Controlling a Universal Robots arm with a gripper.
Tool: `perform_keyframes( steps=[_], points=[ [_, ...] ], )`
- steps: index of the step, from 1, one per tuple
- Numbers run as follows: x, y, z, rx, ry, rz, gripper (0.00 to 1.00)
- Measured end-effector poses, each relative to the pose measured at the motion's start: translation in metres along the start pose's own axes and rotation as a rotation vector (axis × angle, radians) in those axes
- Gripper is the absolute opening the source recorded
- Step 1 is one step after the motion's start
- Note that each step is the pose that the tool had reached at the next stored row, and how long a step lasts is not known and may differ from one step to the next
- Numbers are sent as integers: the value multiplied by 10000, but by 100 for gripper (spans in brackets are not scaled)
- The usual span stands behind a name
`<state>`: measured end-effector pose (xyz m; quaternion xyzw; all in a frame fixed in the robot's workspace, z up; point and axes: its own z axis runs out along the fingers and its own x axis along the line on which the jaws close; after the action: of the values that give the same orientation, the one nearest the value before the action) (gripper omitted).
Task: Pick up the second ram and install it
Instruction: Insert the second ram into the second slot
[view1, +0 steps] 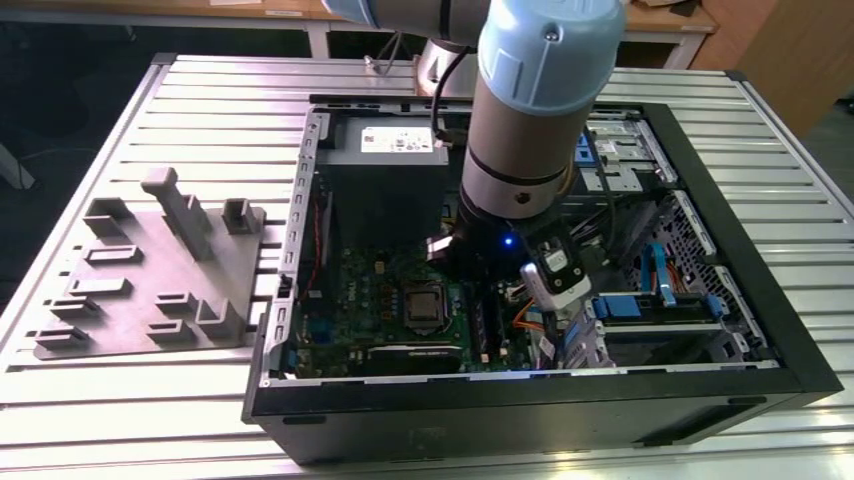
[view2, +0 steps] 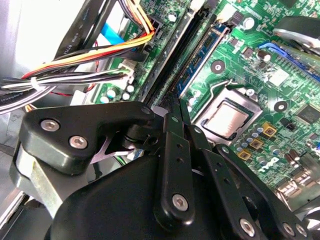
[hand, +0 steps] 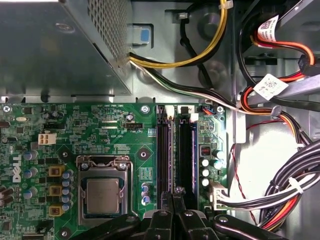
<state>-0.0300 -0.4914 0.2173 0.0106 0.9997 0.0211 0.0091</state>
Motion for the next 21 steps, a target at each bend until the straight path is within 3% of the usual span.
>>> perform_keyframes(
  steps=[21],
  points=[
    [1, -1, 27, 1, 1, 0, 12]
  ],
)
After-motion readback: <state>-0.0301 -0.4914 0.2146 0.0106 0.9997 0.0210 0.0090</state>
